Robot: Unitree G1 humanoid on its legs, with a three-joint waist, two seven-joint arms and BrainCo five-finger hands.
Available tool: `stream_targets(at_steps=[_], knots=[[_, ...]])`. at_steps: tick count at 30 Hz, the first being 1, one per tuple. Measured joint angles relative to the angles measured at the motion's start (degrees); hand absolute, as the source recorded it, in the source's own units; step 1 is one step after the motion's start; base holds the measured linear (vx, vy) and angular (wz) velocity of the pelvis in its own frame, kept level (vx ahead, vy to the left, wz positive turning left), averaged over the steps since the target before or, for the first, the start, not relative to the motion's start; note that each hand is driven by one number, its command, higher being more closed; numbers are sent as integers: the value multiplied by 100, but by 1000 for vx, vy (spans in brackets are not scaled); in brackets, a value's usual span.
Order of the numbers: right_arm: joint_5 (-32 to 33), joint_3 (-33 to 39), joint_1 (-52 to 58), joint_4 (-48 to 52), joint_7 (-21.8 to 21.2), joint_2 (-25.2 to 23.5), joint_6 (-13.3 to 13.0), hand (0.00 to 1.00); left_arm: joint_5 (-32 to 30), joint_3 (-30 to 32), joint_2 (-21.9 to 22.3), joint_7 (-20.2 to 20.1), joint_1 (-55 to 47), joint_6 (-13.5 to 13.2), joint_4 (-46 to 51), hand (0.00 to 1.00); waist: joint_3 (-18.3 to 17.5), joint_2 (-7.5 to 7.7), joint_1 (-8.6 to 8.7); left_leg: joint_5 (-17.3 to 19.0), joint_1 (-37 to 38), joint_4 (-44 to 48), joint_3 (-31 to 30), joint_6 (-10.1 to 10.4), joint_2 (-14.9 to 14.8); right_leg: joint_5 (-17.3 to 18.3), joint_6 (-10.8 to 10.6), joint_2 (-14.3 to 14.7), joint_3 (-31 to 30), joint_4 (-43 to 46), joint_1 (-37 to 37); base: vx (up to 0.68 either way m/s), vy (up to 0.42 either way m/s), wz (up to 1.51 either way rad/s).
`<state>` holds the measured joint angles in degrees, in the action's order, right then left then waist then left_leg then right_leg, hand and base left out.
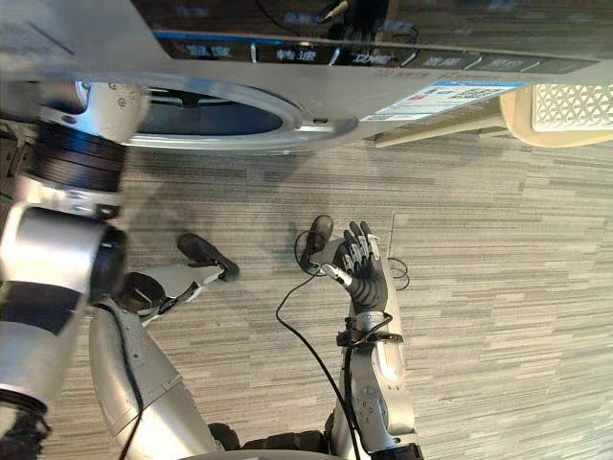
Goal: Pick up the laundry basket with both hands and put the clothes into the washing machine.
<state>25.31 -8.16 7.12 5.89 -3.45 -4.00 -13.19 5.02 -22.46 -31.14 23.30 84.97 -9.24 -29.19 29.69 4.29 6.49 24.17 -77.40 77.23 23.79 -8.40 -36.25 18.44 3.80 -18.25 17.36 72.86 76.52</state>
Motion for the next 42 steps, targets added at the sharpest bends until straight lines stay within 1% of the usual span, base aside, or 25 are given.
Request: stream_targets(at_steps=[1, 2, 4, 6, 8, 11, 13, 15, 17, 18, 20, 22, 23, 25, 26, 28, 30, 33, 34, 36, 37, 38, 40, 41, 42], knots=[[-16, -23, 0, -20, -76, 6, -9, 0, -1785, -455, -94, -109, 78, 329, -323, 0, -80, 41, -5, 2, 48, -15, 2, 3, 0, 5, -9, 4, 6, -26, -47, -16, -65, 0], [-12, -16, 12, -81, -131, 9, -55, 0, -3117, -929, -132, -255, -43, 492, -512, 0, -235, 62, 0, 2, 51, -42, 12, 4, 5, 15, -27, 10, 10, -56, -52, -8, -53, -1], [1, -10, 10, -228, -146, 10, -181, 0, -4285, -1398, -19, -643, -460, 542, -613, 0, -396, 62, -15, 3, 121, -69, 32, 6, 17, 45, -65, 8, 9, -79, -119, 12, -59, 2], [10, -31, 14, -323, -128, 50, -214, 0, -4548, -1282, 383, -868, -1032, 575, -895, 0, -460, 57, -67, 4, 261, -102, 70, 9, 21, 59, -74, 5, 6, -105, -233, 12, -70, 3], [62, -117, 29, -422, -67, 55, -219, 0, -4320, -580, 856, -1077, -1812, 667, -1211, 0, -463, 60, -81, -5, 459, -157, 127, 32, 42, 86, -70, -5, -16, -115, -372, -2, -95, 5], [53, -107, 37, -705, -15, 56, -190, 0, -3831, 343, 1246, -1105, -2817, 746, -1381, 0, -474, 62, -96, -59, 687, -318, 162, 135, 122, 155, -50, -27, -9, -155, -564, -25, -149, 14], [53, -75, 36, -821, 5, 56, -161, 0, -3707, 632, 1356, -1108, -3415, 780, -1448, 0, -477, 60, -137, -97, 842, -381, 178, 201, 124, 218, -40, -20, 4, -173, -701, -16, -136, 9], [-92, -25, 6, -1015, 167, 55, -119, 0, -3510, 1153, 1697, -1182, -4448, 839, -1481, 0, -540, 39, -212, -152, 1092, -509, 201, 294, 132, 246, -13, 19, 31, -257, -919, -12, -164, 2], [-167, 28, -2, -1108, 239, 58, -76, 0, -3372, 1255, 1909, -1205, -4939, 869, -1482, 0, -566, 28, -272, -174, 1258, -576, 221, 331, 142, 257, 1, 21, 53, -301, -1079, -6, -140, 7], [-314, 41, -5, -1267, 355, 68, 18, 0, -3083, 1388, 2200, -1204, -5689, 864, -1479, 0, -759, 4, -284, -195, 1412, -666, 229, 366, 187, 304, 6, 2, 81, -338, -1240, 1, -129, 17], [-366, 40, -7, -1400, 418, 76, 47, 0, -2872, 1419, 2434, -1203, -6301, 846, -1478, 0, -838, -37, -318, -209, 1675, -758, 227, 392, 243, 362, -41, -10, 107, -397, -1522, 7, -126, 19], [-460, 38, 2, -1703, 450, 172, 112, 0, -2450, 1533, 2763, -1218, -7095, 739, -1472, 0, -871, -96, -416, -259, 2294, -1028, 254, 484, 416, 420, -77, -71, 163, -567, -2156, -6, -98, 27], [-472, 37, 0, -1804, 449, 215, 120, 0, -2366, 1592, 2840, -1214, -7262, 715, -1464, 0, -883, -113, -448, -283, 2463, -1127, 264, 524, 477, 434, -104, -88, 188, -639, -2339, -17, -80, 38], [-580, 8, -4, -2224, 445, 292, 175, 0, -1820, 1595, 3007, -1224, -7725, 503, -1326, 0, -1004, -273, -523, -369, 3120, -1618, 347, 663, 616, 423, -141, -101, 395, -1094, -3131, 2, -89, 48], [-614, 13, -6, -2341, 446, 287, 222, 0, -1673, 1590, 3037, -1241, -7796, 459, -1319, 0, -1005, -273, -555, -401, 3385, -1793, 396, 710, 685, 390, -182, -100, 420, -1242, -3381, 14, -56, 37], [-836, -57, 2, -2875, 438, 308, 257, 0, -1373, 1616, 3044, -1331, -8143, 363, -1315, 0, -1071, -286, -601, -548, 4305, -2578, 532, 860, 962, 229, -251, -51, 616, -1981, -4337, 19, -22, 27], [-1042, -163, -21, -3497, 437, 343, 260, 0, -1244, 1679, 3017, -1332, -8466, 362, -1375, 0, -1355, -302, -630, -750, 4884, -3295, 579, 1036, 1243, 86, -299, 49, 779, -2771, -4967, 58, 3, 14], [-1478, -126, -167, -4902, 308, 566, 394, 0, -1052, 1823, 2972, -1471, -8650, 279, -1653, 0, -1695, -465, -897, -765, 5482, -2950, -667, 1071, 1371, -704, -241, 258, 921, -3968, -5855, 142, 83, -37], [-1540, -26, -277, -5101, 300, 633, 421, 0, -1018, 1901, 2946, -1499, -8628, 246, -1846, 0, -1746, -512, -853, -812, 5671, -2885, -1014, 1155, 1422, -869, -329, 236, 922, -4140, -5999, 86, 222, -19], [-1627, 368, -502, -5584, 221, 785, 492, 0, -1003, 2044, 2960, -1593, -8626, 243, -2178, 0, -1884, -638, -747, -1007, 6072, -3070, -1706, 1464, 1530, -1113, -527, 197, 898, -4372, -6130, 15, 283, 0], [-1716, 620, -652, -5938, 223, 956, 504, 0, -960, 2100, 2973, -1610, -8644, 251, -2340, 0, -2013, -857, -717, -1027, 6364, -3512, -2108, 1846, 1680, -1229, -660, 154, 871, -4407, -6125, -38, 386, 24], [-1982, 882, -855, -6354, 314, 1065, 609, 0, -893, 2221, 2968, -1685, -8614, 260, -2408, 0, -2046, -767, -666, -827, 6491, -3925, -2254, 1866, 2060, -1365, -809, 10, 857, -4525, -6129, -56, 371, 41], [-2334, 1250, -921, -6821, 383, 1073, 847, 0, -708, 2271, 2845, -1695, -8601, 260, -2447, 0, -2137, -590, -654, -812, 6576, -4501, -2360, 1863, 2444, -1688, -838, -285, 1010, -4892, -6197, -73, 283, 76], [-2404, 1408, -888, -6886, 419, 1067, 899, 0, -668, 2278, 2812, -1699, -8602, 267, -2462, 0, -2138, -582, -652, -790, 6578, -4636, -2389, 1839, 2536, -1795, -846, -376, 1117, -4993, -6264, -104, 325, 89], [-2466, 1748, -858, -6921, 465, 1051, 991, 0, -664, 2301, 2756, -1706, -8618, 276, -2503, 0, -2141, -576, -653, -716, 6584, -4750, -2425, 1703, 2738, -1951, -879, -542, 1272, -5150, -6388, -130, 321, 72]])
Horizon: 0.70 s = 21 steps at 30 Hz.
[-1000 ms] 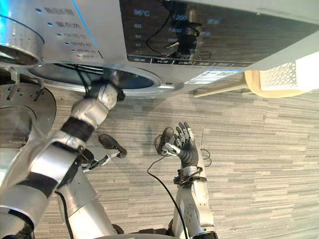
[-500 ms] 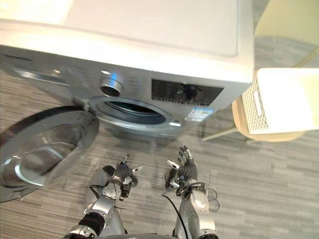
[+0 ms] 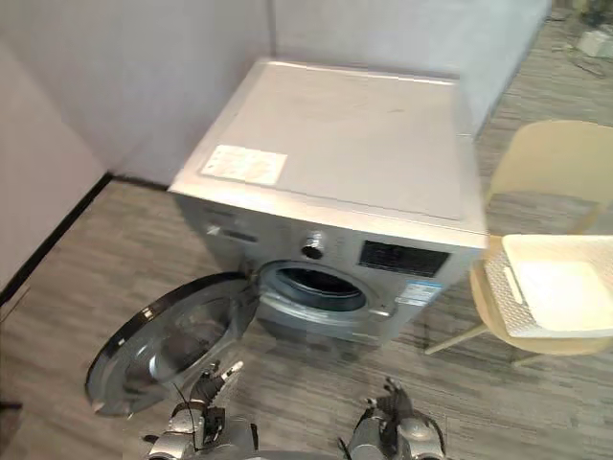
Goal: Pick up the laundry basket with both hands and put the clothes into the washing machine.
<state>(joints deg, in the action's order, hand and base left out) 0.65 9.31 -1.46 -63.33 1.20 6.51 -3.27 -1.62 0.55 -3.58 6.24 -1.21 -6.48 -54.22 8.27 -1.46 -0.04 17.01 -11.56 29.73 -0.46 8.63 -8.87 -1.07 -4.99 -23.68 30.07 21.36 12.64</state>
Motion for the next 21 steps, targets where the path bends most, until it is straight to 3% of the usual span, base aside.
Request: stream_targets(at_steps=[2, 3, 4, 5, 6, 7, 8, 10, 12, 13, 14, 15, 16, 17, 18, 19, 21], knots=[[-158, 335, 49, -42, -15, 30, 125, 0, -1, 5, 3, -21, -49, 20, -164, 0, 7, 15, -14, 83, -3, 122, -67, -153, 312, -153, 13, -246, 78, -170, -204, -157, 300, 47], [-182, 500, 90, -39, -23, 30, 155, 0, -1, 7, -8, -72, -68, 48, -198, 0, -1, -1, -29, 153, -12, 244, -63, -293, 456, -284, 169, -337, 113, -295, -325, -193, 274, 14], [-187, 568, 102, -53, -29, 24, 195, 0, 0, 7, -39, -120, -84, 59, -218, 0, -1, 12, -53, 177, -4, 296, 0, -444, 534, -398, 417, -364, 118, -460, -378, -260, 311, -10], [-197, 617, 118, -50, -41, 11, 225, 0, 4, 13, -42, -136, -176, 70, -222, 0, -28, -7, -86, 136, -3, 199, 203, -669, 528, -272, 918, -359, 216, -664, -441, -246, 224, -34], [-209, 677, 121, -51, -37, 18, 225, 0, 20, 38, 6, -140, -247, 72, -217, 0, -41, -82, -86, 95, 16, 138, 278, -745, 483, 61, 990, -386, 288, -535, -405, -244, 194, -45], [-299, 773, 107, 20, -59, 42, 188, 0, 61, 183, 12, -195, -299, 97, -220, 0, -41, -106, -69, 0, 106, 44, 374, -840, 462, 288, 588, -469, 224, 561, -261, -226, 142, -57], [-371, 775, 198, -10, -147, -26, 224, 0, 127, 327, -52, -241, -429, 95, -169, 0, -133, 11, -120, -112, 303, -173, 554, -885, 511, 537, 243, -354, 97, 1665, -334, -182, 114, -53], [-470, 763, 271, -106, -183, -182, 251, 0, 150, 408, -70, -244, -501, 86, -165, 0, -290, 156, -147, -218, 380, -343, 696, -923, 562, 1302, -87, -33, 48, 1980, -655, -122, -12, -40], [-505, 720, 290, -115, -254, -216, 240, 0, 278, 453, -56, -245, -524, 87, -199, 0, -348, 225, -115, -422, 392, -531, 707, -893, 599, 1611, -227, 312, -54, 1644, -995, -127, -59, -10], [-526, 679, 307, -125, -260, -206, 238, 0, 331, 497, -58, -245, -531, 85, -190, 0, -404, 298, -125, -503, 392, -630, 704, -876, 614, 1621, -262, 429, -66, 1265, -1095, -162, -60, -7], [-575, 623, 354, -246, -258, -159, 219, 0, 394, 621, -31, -245, -591, 88, -159, 0, -513, 280, -211, -641, 305, -952, 735, -866, 618, 1580, -227, 781, -94, 227, -1234, -133, -68, -15], [-577, 557, 344, -364, -257, -30, 226, 0, 477, 658, 135, -237, -662, 100, -102, 0, -702, 31, -308, -769, 212, -1157, 698, -855, 400, 1339, -187, 1131, -113, -213, -1298, -120, -72, -13], [-606, 210, 334, -401, -243, 87, 224, 0, 625, 665, 224, -215, -833, 85, 296, 0, -711, 26, -422, -1062, 144, -1458, 758, -808, 410, 1404, -109, 1256, -438, 75, -1257, -62, -73, -4], [-617, 80, 304, -442, -244, 87, 222, 0, 665, 679, 209, -213, -919, 73, 470, 0, -725, 123, -460, -1185, 106, -1558, 804, -815, 515, 1574, -120, 1262, -537, -242, -1279, -25, -74, 7], [-642, -29, 192, -500, -238, 127, 220, 0, 726, 768, 268, -176, -864, 89, 528, 0, -715, 124, -530, -1284, 19, -1571, 793, -786, 485, 1503, 1, 1371, -576, -522, -1319, -59, -76, 2], [-687, -137, 112, -507, -241, 153, 212, 0, 907, 798, 333, -136, -943, 85, 708, 0, -700, -11, -627, -1495, 1, -1723, 773, -712, 448, 1308, 68, 1519, -546, -817, -1352, -71, -70, 3], [-710, -182, 43, -491, -243, 153, 197, 0, 1151, 891, 400, -88, -1121, 87, 989, 0, -685, -97, -703, -1744, 34, -1962, 688, -684, 422, 1220, 110, 1575, -450, -953, -1382, -84, -57, 29]])
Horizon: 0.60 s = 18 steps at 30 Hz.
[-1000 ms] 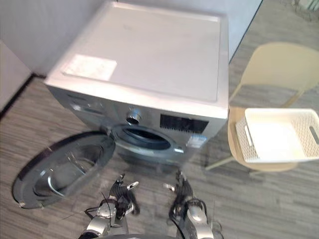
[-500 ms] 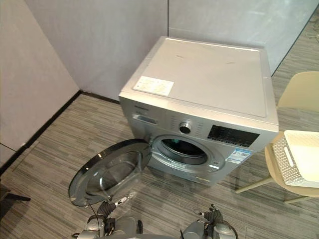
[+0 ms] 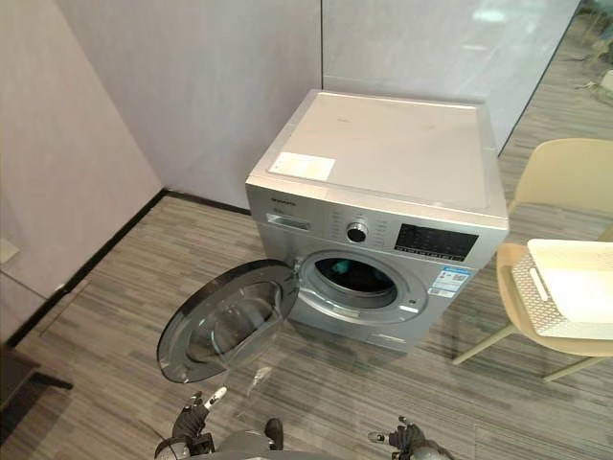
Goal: Pick up the laundry basket with both hands and put the clothes into the washing machine.
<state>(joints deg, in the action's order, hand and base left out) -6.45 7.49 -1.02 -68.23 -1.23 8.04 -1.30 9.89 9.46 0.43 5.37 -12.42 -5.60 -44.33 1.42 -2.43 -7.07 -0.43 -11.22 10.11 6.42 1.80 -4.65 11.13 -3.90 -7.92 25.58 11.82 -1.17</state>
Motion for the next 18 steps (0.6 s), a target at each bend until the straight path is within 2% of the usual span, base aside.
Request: stream_targets(at_steps=[2, 3, 4, 5, 6, 8, 10, 11, 12, 13, 14, 15, 18], knots=[[-85, -74, 5, -5, -12, -13, -5, 0, 265, 43, 46, -3, -171, 3, 528, 0, 71, -120, 10, -219, 27, -145, -115, 35, 28, -22, 30, -4, 349, -53, -166, -91, -53, 75], [-102, -66, 10, 5, -14, 3, -12, 0, 334, 274, 139, 1, -246, 7, 832, 0, 81, -125, 20, -380, -31, -242, 134, 39, 15, -81, 65, -19, 593, -137, -223, -105, -7, 71], [-114, -55, 27, 19, -12, 23, -15, 0, 374, 425, 195, 7, -269, 11, 997, 0, 100, -168, 25, -367, -43, -247, 435, 29, -63, -100, 73, -22, 684, -173, -271, -123, 22, 69], [-176, -51, 28, 39, -9, 68, -4, 0, 425, 777, 293, 78, -364, 27, 1376, 0, 137, -233, 3, -246, -64, -27, 1000, -94, -308, -113, 94, -33, 765, -167, -301, -88, 60, 39], [-273, -59, 33, 81, -12, 124, 2, 0, 413, 1190, 316, 156, -507, 42, 1725, 0, 146, -238, 16, -178, -86, 321, 1062, -174, -467, -119, 82, -115, 753, -154, -327, -68, 87, 13], [-320, -69, 28, 82, -14, 218, 6, 0, 378, 1817, 351, 352, -660, 55, 2204, 0, 143, -211, 11, -62, -105, 732, 607, -3, -488, -184, 10, -260, 617, -190, -335, -22, 184, -24], [-327, -73, 50, 75, -16, 331, 32, 0, 118, 2749, 368, 634, -694, 56, 2865, 0, 148, -266, 16, 176, -30, 1032, -273, 349, -520, -381, -161, -386, 411, -377, -392, -24, 350, -46], [-328, -68, 56, 74, -18, 360, 40, 0, 53, 2917, 364, 674, -692, 54, 3004, 0, 140, -279, 21, 235, 36, 949, -422, 440, -499, -464, -230, -405, 395, -435, -394, 6, 409, -33], [-327, -5, 98, 77, -23, 365, 47, 0, -178, 3186, 333, 843, -660, 69, 3359, 0, 61, -369, 52, 442, 220, 555, -485, 422, -370, -674, -380, -417, 385, -715, -471, 29, 320, 2], [-330, 57, 161, 73, -32, 330, 47, 0, -295, 3275, 291, 885, -560, 81, 3538, 0, 7, -280, 144, 460, 247, 243, -492, 384, -245, -800, -419, -462, 456, -883, -470, 34, 294, 17], [-330, 92, 227, 51, -40, 261, 54, 0, -367, 3331, 258, 940, -439, 84, 3588, 0, -7, -200, 154, 365, 253, 116, -475, 363, -134, -889, -424, -552, 487, -965, -464, 40, 252, 22], [-330, 125, 280, 48, -90, 139, 55, 0, -405, 3511, 258, 1065, -215, 99, 3670, 0, 6, -150, 163, 267, 322, -89, -407, 258, 20, -1023, -427, -667, 522, -1030, -464, 37, 174, 4], [-300, 285, 399, 119, -160, 71, 68, 0, -460, 3743, 266, 1524, 12, 146, 3766, 0, -36, -110, 178, 176, 692, -449, -142, 124, 286, -1186, -486, -959, 413, -1071, -553, 15, 197, -29]])
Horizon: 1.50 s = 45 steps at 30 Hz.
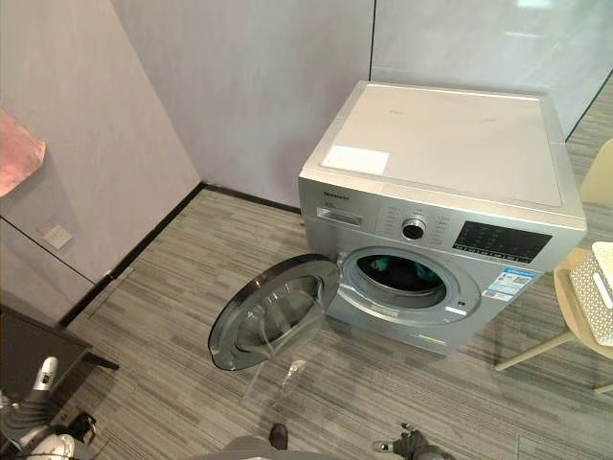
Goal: Pick up the laundry basket with both hands and put the clothes into the washing machine.
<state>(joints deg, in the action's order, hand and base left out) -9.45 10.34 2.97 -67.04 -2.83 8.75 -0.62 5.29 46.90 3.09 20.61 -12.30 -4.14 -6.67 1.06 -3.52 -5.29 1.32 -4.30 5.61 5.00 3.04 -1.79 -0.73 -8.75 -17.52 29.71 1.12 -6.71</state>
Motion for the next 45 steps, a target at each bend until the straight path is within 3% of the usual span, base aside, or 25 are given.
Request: stream_targets(at_steps=[4, 7, 10, 14, 17, 20, 25, 31, 34, 38, 41, 43, 45], knots=[[-24, -625, 190, 680, -119, -49, -3, 0, -159, 33, -59, 184, 61, 114, 130, 0, -99, 62, 147, -20, 125, -418, 465, -27, 26, -34, -34, -141, -14, 37, 147, -50, 54, -23], [-34, -1289, 190, 1041, -165, -30, -9, 0, -379, -285, -292, -111, 265, 217, -136, 0, -69, 113, 144, -246, 55, -607, 955, 25, -173, -18, -12, -84, -47, 139, 484, -16, -56, -9], [-13, -1816, -68, 1413, -213, -156, -26, 0, -369, -681, -928, -436, 857, 224, -1092, 0, -24, 168, 131, -511, -266, -731, 1114, 100, -374, -8, 3, 21, -184, 355, 1065, -39, -65, -23], [-14, -2262, -568, 1835, -210, -159, -64, 0, 130, -1129, -1817, -918, 2241, 227, -2727, 0, 377, 548, 144, -731, -592, -758, 1371, 143, -650, 72, 138, 192, -411, 710, 1699, -65, -99, -35], [-12, -2330, -731, 2547, -203, 5, -82, 0, 318, -1611, -2528, -1364, 3501, 352, -3670, 0, 673, 1006, 155, -859, -986, -712, 1524, 210, -874, 13, 257, 377, -526, 802, 2232, -53, -88, -31], [72, -2387, -661, 3171, -205, 141, -179, 0, 313, -1884, -3068, -1438, 4631, 388, -4093, 0, 922, 1268, 158, -886, -1205, -593, 1583, 249, -1114, -47, 340, 600, -568, 734, 2425, -11, -114, -25], [103, -2341, -371, 3423, -211, 183, -265, 0, 301, -2045, -3491, -1455, 5871, 381, -4702, 0, 1206, 1368, 138, -934, -1489, -472, 1554, 335, -1418, -105, 425, 889, -430, 611, 2563, 13, -95, -7], [102, -2330, -131, 3498, -214, 120, -242, 0, 277, -2087, -3386, -1637, 6210, 442, -5152, 0, 1302, 1431, 116, -963, -1698, -447, 1540, 380, -1567, -118, 444, 1047, -334, 505, 2693, 35, -10, -1], [101, -2388, -146, 3677, -297, -21, -159, 0, 180, -1766, -3052, -1839, 6087, 492, -5241, 0, 1298, 1421, 103, -962, -1674, -400, 1599, 381, -1566, -130, 461, 1049, -361, 448, 2646, 48, 44, -2], [104, -2632, -471, 3676, -365, -275, -129, 0, 770, -1885, -2189, -1858, 5378, 465, -5235, 0, 1236, 1318, 20, -887, -1203, -364, 1875, 423, -1512, -143, 477, 1018, -548, 323, 2252, 14, 53, -15], [102, -2773, -889, 3334, -359, -408, -130, 0, 996, -3091, -1500, -1739, 4625, 381, -5255, 0, 1077, 1154, 119, -787, -1021, -382, 1967, 368, -1384, -241, 477, 970, -694, 180, 2127, -24, 82, -24], [84, -2815, -1243, 2690, -360, -511, -133, 0, 987, -4883, -869, -1722, 4032, 500, -5392, 0, 950, 1090, 229, -780, -615, -585, 2212, 355, -1190, -387, 410, 878, -1022, 58, 1990, -4, 105, -49], [36, -2801, -1317, 2173, -330, -520, -128, 0, 1099, -5685, -456, -1522, 3919, 497, -5391, 0, 764, 996, 363, -779, -462, -695, 2253, 354, -1064, -473, 349, 835, -1178, -26, 1951, 8, 74, -39]])
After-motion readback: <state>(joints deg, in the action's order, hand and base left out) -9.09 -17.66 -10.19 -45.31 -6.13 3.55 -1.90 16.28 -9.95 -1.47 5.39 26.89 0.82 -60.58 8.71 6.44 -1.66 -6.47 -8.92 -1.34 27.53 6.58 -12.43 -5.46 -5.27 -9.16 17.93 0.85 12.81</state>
